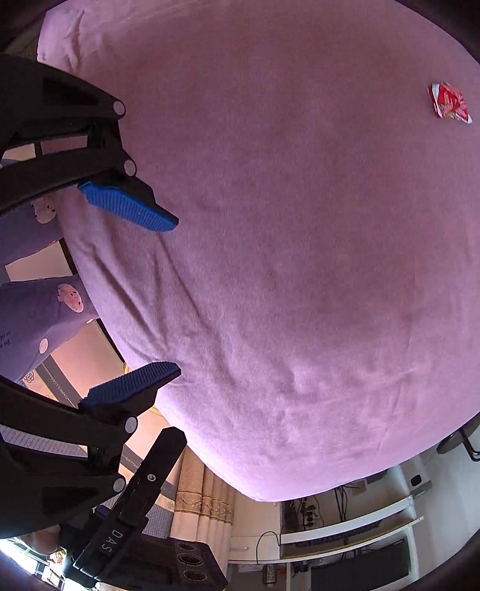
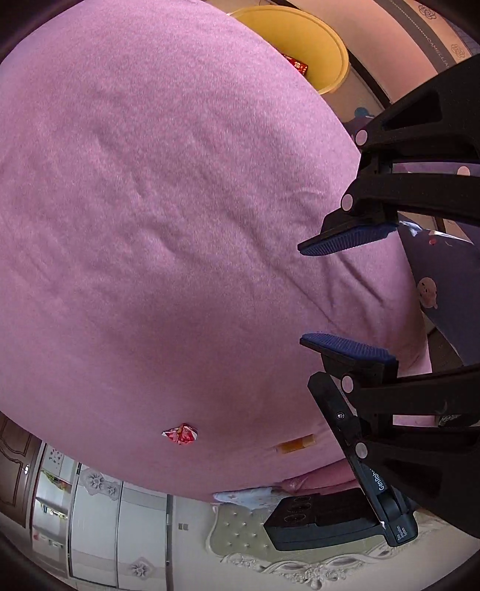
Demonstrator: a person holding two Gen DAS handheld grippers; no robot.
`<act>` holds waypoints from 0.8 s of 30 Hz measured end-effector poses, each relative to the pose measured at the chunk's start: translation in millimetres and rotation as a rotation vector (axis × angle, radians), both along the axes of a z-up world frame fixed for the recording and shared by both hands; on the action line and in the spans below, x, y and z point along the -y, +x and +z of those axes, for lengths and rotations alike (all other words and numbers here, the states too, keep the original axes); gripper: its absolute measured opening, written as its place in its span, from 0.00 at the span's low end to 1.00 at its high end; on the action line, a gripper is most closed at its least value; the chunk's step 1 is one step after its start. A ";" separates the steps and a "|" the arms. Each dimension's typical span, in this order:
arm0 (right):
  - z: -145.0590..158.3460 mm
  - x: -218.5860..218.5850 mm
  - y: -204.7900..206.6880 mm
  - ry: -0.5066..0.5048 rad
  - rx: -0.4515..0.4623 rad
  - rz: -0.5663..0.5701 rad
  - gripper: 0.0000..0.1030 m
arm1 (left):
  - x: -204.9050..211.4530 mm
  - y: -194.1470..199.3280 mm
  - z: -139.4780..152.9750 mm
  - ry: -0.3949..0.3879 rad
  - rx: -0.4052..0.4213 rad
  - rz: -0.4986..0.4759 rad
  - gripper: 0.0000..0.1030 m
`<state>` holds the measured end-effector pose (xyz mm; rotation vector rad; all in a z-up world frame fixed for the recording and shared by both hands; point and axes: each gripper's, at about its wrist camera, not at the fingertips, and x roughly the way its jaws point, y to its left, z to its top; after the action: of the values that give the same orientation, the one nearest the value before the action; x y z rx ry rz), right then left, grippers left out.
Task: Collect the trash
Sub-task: 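Move both tools back over the bed toward the crumpled red wrapper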
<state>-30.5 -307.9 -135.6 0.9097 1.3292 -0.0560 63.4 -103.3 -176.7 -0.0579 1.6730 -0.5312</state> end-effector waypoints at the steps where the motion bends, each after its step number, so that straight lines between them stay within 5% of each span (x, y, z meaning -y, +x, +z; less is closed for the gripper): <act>1: 0.1 -12.8 10.6 0.001 0.000 0.016 0.43 | -13.5 6.9 -0.3 0.000 0.004 0.018 0.71; 13: -3.7 -132.5 120.7 0.004 -0.008 0.223 0.43 | -134.3 72.4 -4.8 0.011 0.038 0.179 0.72; 24: -9.6 -193.7 239.4 -0.010 0.024 0.406 0.44 | -187.0 150.3 -14.4 -0.007 0.042 0.376 0.77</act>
<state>208.9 -114.2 -145.2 0.6161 1.4668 0.2607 213.7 83.7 -191.0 -0.3569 1.5699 -0.2512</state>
